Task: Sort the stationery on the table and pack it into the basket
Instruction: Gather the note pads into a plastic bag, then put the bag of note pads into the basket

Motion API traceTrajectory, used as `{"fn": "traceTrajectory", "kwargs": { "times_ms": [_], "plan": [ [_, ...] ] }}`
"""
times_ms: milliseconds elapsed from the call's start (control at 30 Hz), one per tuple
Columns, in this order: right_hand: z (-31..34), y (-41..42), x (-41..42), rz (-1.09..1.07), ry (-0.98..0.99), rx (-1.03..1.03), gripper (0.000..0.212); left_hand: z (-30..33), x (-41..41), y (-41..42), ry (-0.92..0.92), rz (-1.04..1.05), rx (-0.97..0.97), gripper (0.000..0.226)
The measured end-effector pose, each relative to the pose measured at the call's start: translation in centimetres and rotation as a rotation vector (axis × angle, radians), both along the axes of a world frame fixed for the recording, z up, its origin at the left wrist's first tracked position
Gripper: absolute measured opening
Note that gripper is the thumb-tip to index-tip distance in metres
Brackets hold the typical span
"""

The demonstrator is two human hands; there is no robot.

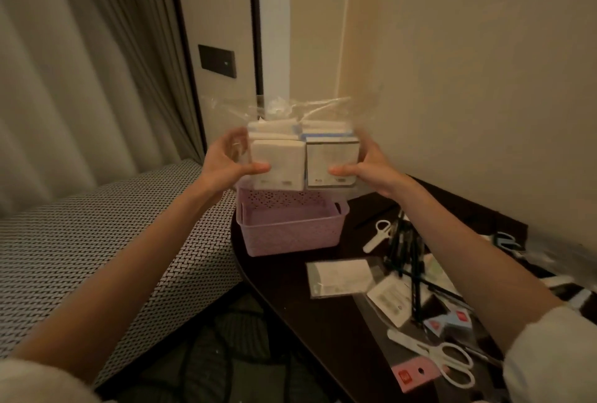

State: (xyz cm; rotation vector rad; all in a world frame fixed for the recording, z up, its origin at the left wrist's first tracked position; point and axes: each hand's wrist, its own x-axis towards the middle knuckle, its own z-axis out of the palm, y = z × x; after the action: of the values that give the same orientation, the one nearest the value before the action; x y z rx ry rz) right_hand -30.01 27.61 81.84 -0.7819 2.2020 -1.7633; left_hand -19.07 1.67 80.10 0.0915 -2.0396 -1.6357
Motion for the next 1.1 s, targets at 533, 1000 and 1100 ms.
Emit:
{"fn": "traceTrajectory", "kwargs": {
  "times_ms": [533,1000,1100],
  "plan": [
    [-7.8,-0.7,-2.5,-0.006,0.015,0.154,0.08,-7.4,-0.6,-0.8,-0.032,-0.032,-0.165,0.062],
    [-7.5,-0.1,-3.8,0.217,0.063,0.45,0.057,-9.8,-0.3,-2.0,-0.313,-0.225,-0.295,0.091],
    [-7.6,-0.1,-4.5,0.214,0.092,0.555,0.065,-9.4,0.1,-2.1,-0.305,-0.247,-0.315,0.09]
  ]
}}
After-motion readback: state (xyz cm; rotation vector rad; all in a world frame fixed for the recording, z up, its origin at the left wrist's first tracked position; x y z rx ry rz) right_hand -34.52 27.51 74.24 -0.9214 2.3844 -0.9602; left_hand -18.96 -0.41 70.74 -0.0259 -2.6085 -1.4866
